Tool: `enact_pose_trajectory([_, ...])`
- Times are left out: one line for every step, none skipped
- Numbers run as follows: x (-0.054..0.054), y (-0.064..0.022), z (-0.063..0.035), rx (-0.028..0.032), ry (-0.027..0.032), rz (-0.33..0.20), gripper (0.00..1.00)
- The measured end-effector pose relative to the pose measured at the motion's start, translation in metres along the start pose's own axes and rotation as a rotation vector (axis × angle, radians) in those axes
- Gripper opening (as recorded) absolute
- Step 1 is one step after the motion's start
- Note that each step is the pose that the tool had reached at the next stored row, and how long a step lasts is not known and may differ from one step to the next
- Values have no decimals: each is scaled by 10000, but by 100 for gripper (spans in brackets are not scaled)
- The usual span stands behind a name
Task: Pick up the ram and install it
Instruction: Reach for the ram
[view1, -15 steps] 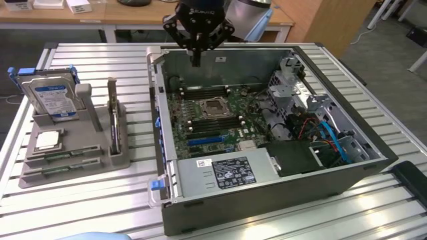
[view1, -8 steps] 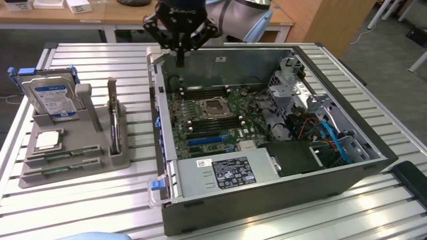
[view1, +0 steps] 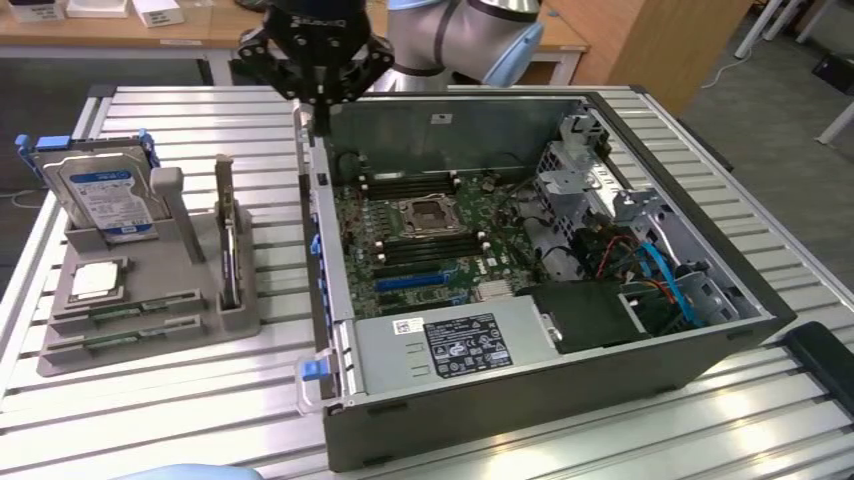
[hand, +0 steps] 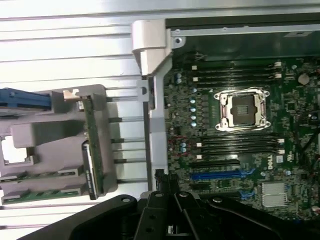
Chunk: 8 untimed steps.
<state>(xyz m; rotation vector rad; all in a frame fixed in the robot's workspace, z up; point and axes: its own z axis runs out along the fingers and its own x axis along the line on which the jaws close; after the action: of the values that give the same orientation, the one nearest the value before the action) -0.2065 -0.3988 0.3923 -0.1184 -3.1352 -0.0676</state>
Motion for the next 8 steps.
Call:
enact_pose_trajectory([44, -4, 2, 0, 0, -1, 10])
enact_pose_trajectory([89, -7, 3, -1, 0, -1, 10])
enact_pose_trajectory([137, -11, 5, -1, 0, 0, 10])
enact_pose_trajectory([182, -14, 6, -1, 0, 0, 10])
enact_pose_trajectory([226, -18, 7, 0, 0, -1, 10])
enact_pose_trajectory([271, -21, 7, -1, 0, -2, 10])
enact_pose_trajectory([316, -25, 8, -1, -1, 0, 10])
enact_pose_trajectory([362, -28, 9, -1, 0, 1, 10])
